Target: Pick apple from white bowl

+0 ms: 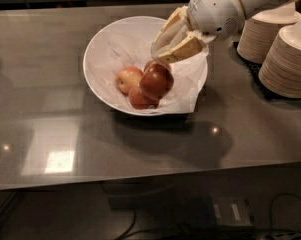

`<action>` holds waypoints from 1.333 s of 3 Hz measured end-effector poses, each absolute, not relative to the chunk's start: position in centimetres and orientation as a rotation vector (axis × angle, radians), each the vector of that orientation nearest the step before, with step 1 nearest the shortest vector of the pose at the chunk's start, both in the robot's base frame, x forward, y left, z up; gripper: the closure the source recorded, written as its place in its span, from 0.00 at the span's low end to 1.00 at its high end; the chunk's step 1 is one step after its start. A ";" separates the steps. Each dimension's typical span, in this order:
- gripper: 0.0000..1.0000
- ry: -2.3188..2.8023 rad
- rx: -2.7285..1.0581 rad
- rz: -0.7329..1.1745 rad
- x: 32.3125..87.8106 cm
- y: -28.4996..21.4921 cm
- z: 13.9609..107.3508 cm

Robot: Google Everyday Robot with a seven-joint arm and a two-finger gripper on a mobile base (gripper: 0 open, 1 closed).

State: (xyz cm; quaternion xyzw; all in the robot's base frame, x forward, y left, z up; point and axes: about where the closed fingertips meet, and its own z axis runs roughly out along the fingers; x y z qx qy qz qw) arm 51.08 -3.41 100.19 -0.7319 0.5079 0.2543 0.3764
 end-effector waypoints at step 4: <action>0.64 1.299 -1.884 0.598 53.3 -1.7 101.9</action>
Offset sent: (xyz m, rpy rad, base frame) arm 0.0335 0.0158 0.0193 -0.0546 -0.0373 -0.0349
